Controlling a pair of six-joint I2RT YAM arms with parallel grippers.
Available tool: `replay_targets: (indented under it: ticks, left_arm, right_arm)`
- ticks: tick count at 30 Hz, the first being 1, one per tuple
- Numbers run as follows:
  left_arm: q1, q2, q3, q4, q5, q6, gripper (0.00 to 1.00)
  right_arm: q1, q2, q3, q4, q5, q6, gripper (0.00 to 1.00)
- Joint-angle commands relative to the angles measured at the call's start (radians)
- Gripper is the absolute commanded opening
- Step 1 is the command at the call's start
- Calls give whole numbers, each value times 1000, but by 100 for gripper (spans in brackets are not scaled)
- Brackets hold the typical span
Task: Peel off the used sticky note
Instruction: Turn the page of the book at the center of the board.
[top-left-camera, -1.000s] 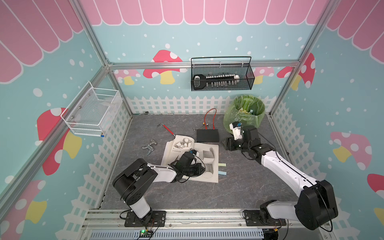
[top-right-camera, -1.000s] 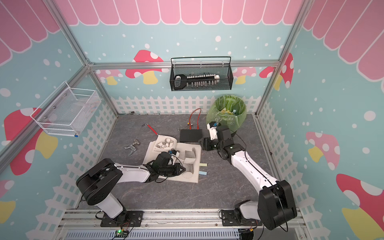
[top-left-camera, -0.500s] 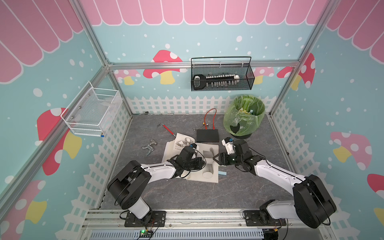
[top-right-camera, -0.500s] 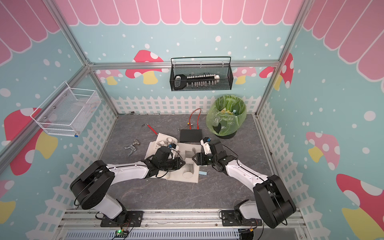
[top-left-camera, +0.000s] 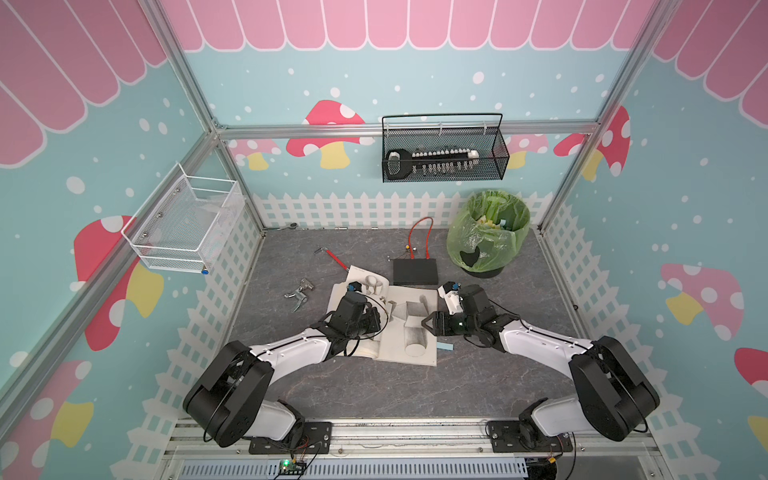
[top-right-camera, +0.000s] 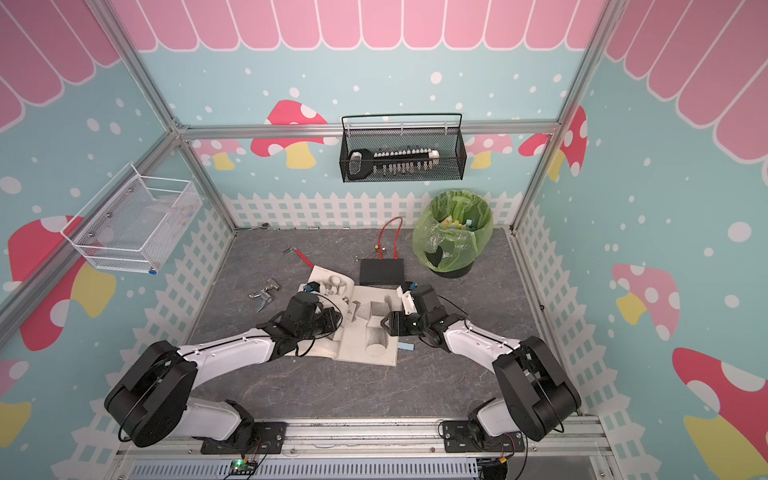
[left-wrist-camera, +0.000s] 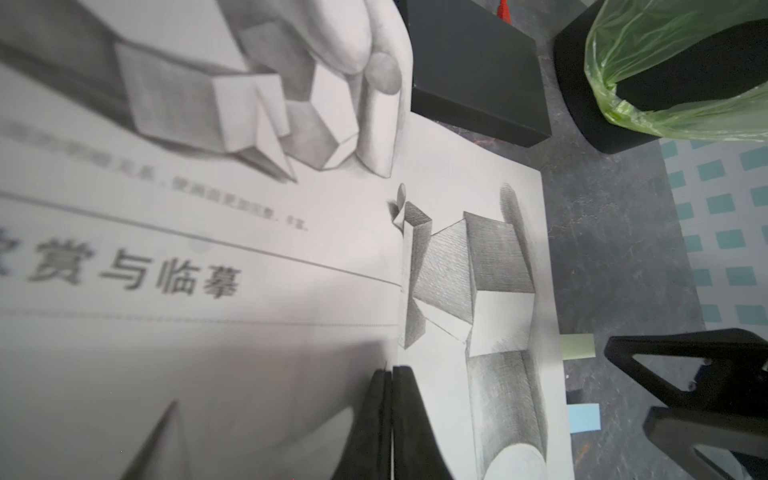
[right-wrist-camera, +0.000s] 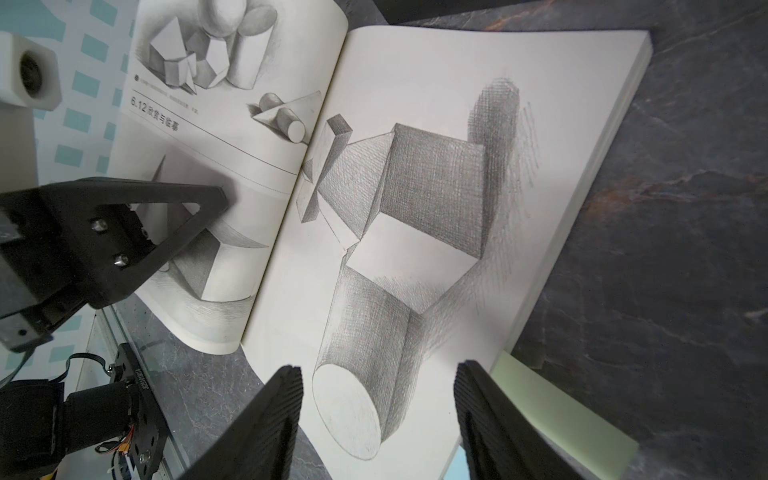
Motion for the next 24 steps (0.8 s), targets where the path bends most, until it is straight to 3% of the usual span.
replay_targets:
  ticks: [1,12,24]
  left_arm:
    - [6,21,-28,-23,-53,3,8]
    - [6,75,-63,-34,-131,-24,7]
    - [6,124,-71,-24,-112,-29,6]
  right_arm:
    - [9,18,-23,22,10,22,64]
    - [10,75,-37,48,23,35,63]
    - [12,107,-38,72,20,41,63]
